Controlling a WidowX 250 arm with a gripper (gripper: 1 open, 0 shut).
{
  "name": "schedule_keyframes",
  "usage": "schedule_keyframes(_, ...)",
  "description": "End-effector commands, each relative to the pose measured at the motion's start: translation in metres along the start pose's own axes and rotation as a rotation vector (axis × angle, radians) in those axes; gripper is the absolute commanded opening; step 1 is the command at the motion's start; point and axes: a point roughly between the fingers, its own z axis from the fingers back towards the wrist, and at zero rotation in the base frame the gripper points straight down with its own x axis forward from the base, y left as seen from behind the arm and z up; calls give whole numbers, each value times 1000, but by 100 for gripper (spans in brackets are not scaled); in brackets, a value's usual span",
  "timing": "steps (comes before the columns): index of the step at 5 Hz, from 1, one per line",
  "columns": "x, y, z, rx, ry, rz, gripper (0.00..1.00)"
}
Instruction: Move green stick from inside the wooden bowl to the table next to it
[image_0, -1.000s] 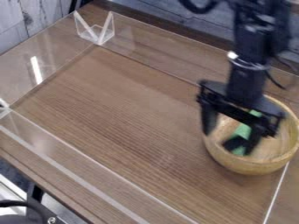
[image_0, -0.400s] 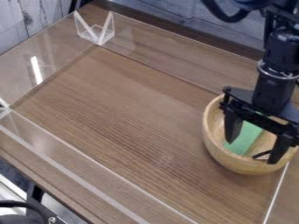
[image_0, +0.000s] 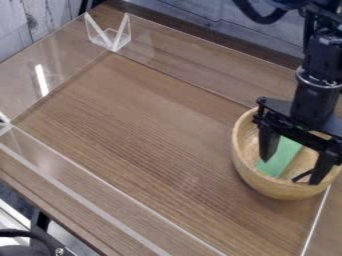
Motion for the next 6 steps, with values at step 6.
schedule_keyframes(6, 19, 2, 15, -10, -110, 36, 100)
